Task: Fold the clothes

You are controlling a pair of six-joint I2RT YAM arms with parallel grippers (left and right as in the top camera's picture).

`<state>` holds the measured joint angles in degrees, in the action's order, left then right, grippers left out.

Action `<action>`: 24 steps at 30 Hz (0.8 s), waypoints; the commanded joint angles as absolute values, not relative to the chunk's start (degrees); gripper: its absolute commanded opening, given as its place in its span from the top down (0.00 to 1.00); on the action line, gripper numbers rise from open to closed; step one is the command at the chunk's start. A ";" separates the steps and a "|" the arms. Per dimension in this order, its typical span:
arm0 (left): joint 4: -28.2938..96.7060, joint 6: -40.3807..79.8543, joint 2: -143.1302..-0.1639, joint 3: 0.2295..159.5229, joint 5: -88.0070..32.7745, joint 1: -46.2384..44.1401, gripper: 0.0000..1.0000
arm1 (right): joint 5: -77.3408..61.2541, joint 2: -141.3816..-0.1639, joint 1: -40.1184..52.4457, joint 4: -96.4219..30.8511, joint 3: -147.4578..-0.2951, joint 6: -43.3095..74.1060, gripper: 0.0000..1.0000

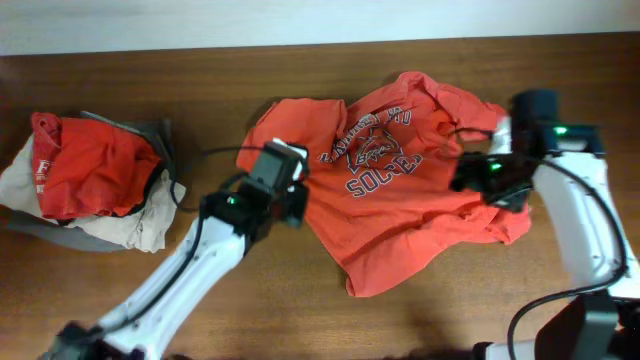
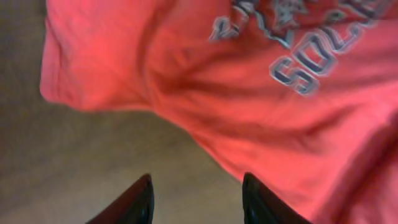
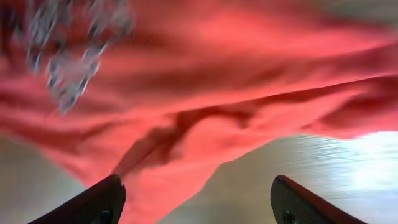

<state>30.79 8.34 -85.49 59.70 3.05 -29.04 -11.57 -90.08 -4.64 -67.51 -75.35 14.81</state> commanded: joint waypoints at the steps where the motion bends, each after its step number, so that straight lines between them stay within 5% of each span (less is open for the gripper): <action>1: 26.37 1.13 -90.50 60.20 -0.23 -25.87 0.54 | -15.44 -90.11 0.60 -67.13 -71.35 16.23 0.20; 6: 19.14 -2.87 -96.92 60.20 -0.69 -23.33 0.56 | -15.49 -90.11 6.83 -61.84 -62.70 18.96 0.22; 9: 15.46 -5.96 -99.50 60.20 -0.69 -23.07 0.63 | -16.32 -90.11 9.54 -56.16 -57.87 18.85 0.50; 13: 11.16 -10.13 -101.69 60.20 -0.67 -23.07 0.74 | -18.87 -90.11 13.17 -50.43 -54.28 16.75 0.69; 18: 7.35 -10.20 -104.99 60.20 -0.64 -23.07 0.92 | -17.39 -90.13 17.30 -48.66 -53.63 16.58 0.77; 24: 7.11 -10.17 -109.89 60.20 -0.60 -23.07 0.96 | -14.55 -90.17 19.14 -48.71 -51.55 16.62 0.82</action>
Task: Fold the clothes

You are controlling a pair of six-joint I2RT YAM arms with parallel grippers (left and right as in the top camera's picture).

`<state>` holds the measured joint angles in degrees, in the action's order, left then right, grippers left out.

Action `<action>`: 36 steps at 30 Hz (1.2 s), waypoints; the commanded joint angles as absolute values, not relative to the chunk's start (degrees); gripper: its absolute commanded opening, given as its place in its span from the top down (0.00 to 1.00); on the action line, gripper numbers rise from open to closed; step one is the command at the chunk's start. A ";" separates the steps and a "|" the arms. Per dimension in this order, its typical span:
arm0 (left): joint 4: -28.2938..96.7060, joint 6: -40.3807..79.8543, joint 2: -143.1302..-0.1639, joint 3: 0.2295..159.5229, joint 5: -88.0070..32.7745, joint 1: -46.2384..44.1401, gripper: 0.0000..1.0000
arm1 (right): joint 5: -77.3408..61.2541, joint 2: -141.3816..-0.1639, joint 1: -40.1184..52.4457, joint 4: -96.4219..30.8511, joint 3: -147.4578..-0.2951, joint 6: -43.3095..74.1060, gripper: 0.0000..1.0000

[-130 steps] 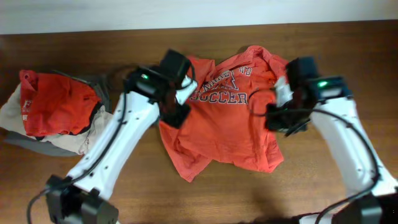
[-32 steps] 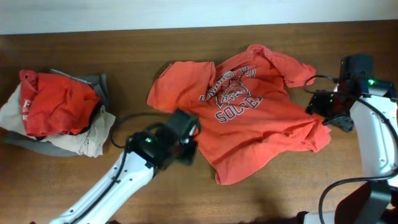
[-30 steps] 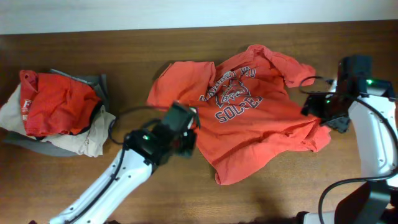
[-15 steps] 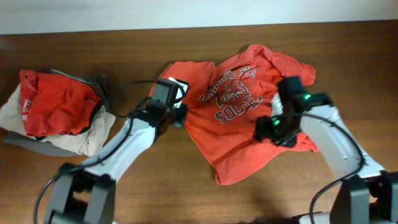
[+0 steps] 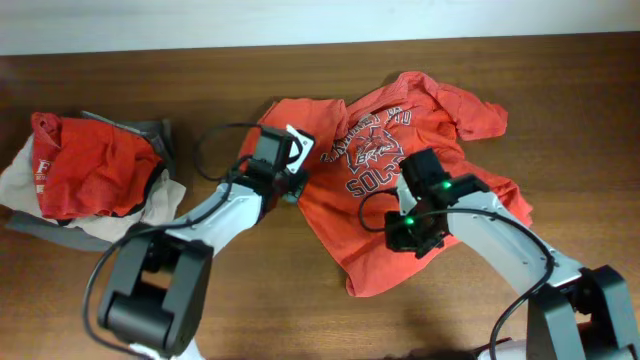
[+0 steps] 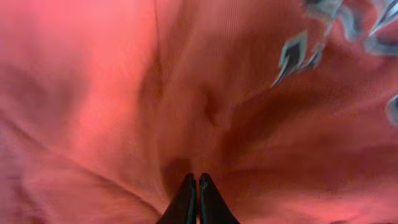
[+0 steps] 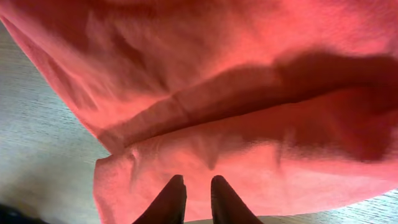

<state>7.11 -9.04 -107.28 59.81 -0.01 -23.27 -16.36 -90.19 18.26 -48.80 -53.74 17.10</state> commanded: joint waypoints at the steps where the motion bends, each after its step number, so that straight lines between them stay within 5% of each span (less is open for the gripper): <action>1: 7.11 -10.15 -110.43 60.20 -0.30 -23.07 0.97 | -14.55 -90.17 19.11 -48.23 -50.78 16.62 0.82; 8: 10.63 -8.47 -111.07 60.20 3.62 -22.94 0.98 | -12.69 -90.17 19.05 -40.66 -42.44 18.55 0.83; 16: 19.44 0.67 -110.43 60.23 11.03 -21.54 1.00 | 2.50 -89.54 15.38 -49.08 -39.31 39.79 0.96; 29: 34.57 11.22 -101.51 61.30 11.66 -18.06 1.00 | 20.27 -87.35 0.84 -56.95 -54.00 39.24 0.96; 36: 41.47 14.09 -95.15 61.30 9.21 -17.65 1.00 | 12.53 -87.35 -2.20 -56.38 -62.39 30.65 0.93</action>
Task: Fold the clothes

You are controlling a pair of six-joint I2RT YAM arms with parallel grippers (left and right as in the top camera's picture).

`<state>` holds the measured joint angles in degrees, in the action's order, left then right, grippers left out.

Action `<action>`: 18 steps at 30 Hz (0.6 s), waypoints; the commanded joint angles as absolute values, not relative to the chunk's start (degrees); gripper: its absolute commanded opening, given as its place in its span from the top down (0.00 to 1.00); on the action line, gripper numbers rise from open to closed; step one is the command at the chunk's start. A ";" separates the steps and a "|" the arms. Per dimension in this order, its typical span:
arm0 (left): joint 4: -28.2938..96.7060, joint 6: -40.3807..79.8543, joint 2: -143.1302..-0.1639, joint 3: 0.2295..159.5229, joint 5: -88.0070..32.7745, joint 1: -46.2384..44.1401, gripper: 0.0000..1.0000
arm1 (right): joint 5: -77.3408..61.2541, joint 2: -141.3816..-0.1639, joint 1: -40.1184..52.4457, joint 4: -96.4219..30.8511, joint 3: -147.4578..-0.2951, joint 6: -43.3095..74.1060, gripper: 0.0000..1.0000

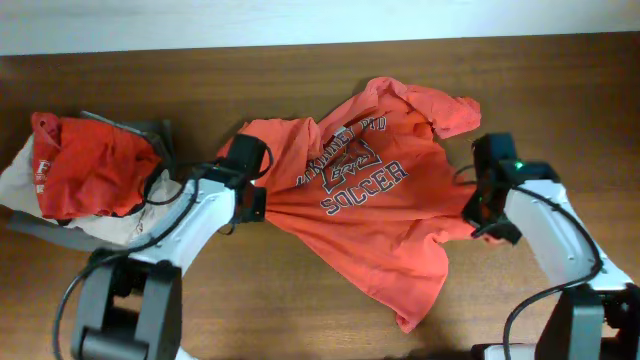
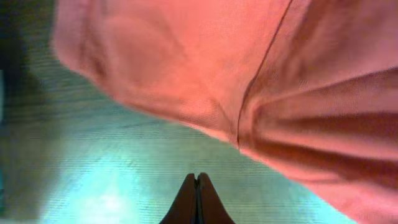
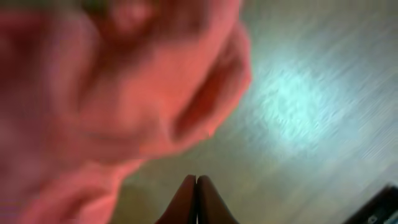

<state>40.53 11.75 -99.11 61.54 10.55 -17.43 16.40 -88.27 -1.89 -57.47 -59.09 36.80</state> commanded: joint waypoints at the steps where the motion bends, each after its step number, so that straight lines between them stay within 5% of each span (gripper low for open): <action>1: 41.41 14.06 -94.15 61.30 8.93 -17.87 0.99 | 9.04 -87.35 -1.91 -55.40 -62.70 28.42 0.93; 9: 32.91 1.32 -92.16 61.21 1.72 -19.44 0.89 | -17.02 -87.59 1.32 -54.17 -62.63 13.13 0.92; 18: 18.04 -10.20 -100.38 61.21 1.23 -19.33 0.87 | -19.07 -87.59 11.73 -57.67 -57.63 13.08 0.89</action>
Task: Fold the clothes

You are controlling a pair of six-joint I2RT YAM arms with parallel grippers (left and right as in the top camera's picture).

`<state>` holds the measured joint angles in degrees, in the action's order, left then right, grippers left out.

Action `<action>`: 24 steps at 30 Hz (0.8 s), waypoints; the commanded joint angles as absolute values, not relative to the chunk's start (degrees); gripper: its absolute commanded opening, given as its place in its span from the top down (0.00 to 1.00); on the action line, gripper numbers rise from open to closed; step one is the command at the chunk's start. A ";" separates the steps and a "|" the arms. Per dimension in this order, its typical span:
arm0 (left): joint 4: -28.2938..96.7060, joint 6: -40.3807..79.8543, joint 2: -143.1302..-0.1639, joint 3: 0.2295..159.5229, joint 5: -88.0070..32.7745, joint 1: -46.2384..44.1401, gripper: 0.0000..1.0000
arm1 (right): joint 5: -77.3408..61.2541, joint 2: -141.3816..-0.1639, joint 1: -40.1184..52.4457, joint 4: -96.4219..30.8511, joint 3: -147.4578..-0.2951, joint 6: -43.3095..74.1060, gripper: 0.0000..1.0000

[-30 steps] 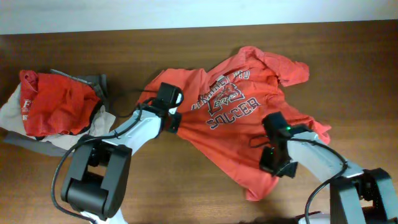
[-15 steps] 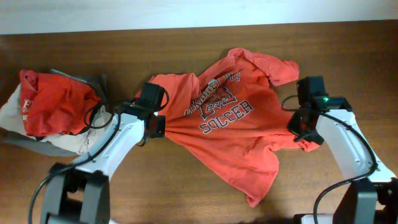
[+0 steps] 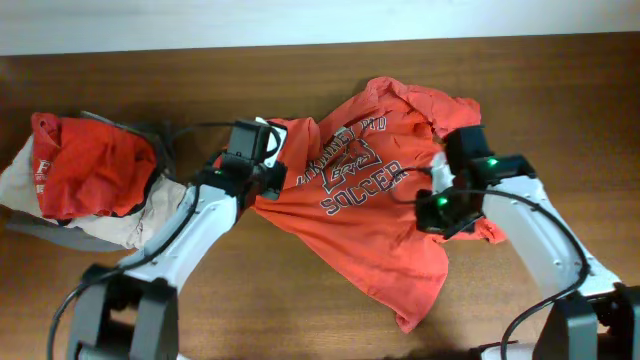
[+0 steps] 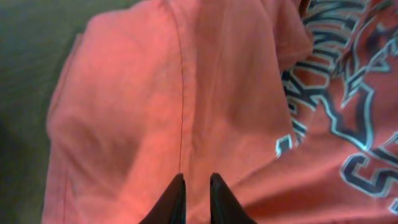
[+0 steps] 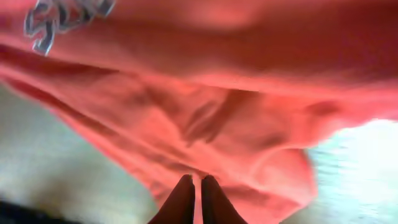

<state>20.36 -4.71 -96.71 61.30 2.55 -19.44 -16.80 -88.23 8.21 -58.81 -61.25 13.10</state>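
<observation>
An orange T-shirt point(image 3: 375, 215) with a grey "SOCCER" print lies rumpled, print up, on the middle of the brown table point(image 3: 560, 100). My left gripper point(image 3: 268, 178) is over the shirt's left sleeve point(image 4: 155, 112). Its jaws stand a narrow gap apart with flat fabric showing between them point(image 4: 196, 186). My right gripper point(image 3: 440, 212) is at the shirt's right side. Its fingers are pinched on a fold of the orange cloth point(image 5: 197, 186). The lower hem trails toward the front of the table.
A pile of other clothes point(image 3: 85, 175), red on top of beige and grey pieces, sits at the table's left end, close to my left arm. Bare wood shows in front of and behind the shirt.
My left gripper moved up and right onto the left sleeve, and its jaws have parted slightly. My right gripper moved left, from the shirt's right edge onto its right side, still pinching cloth.
Both grippers were open at the shirt's left and right edges. Then the left was shut on the left part and the right was closing near the lower middle. Later both were shut and the shirt was stretched between them, print readable. Now the shirt lies slacker.
</observation>
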 commanded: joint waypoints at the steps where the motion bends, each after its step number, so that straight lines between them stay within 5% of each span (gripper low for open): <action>1: 17.45 -10.44 -101.14 61.21 1.21 -19.33 0.87 | -18.90 -87.59 12.47 -56.45 -56.27 13.89 0.89; 10: 16.58 -10.41 -106.78 61.21 1.23 -19.33 0.94 | -18.11 -87.59 13.80 -46.35 -42.00 21.78 0.90; 24: 26.63 -7.05 -107.37 61.21 1.21 -19.33 0.99 | 10.15 -87.57 12.97 -50.11 -39.59 42.52 0.96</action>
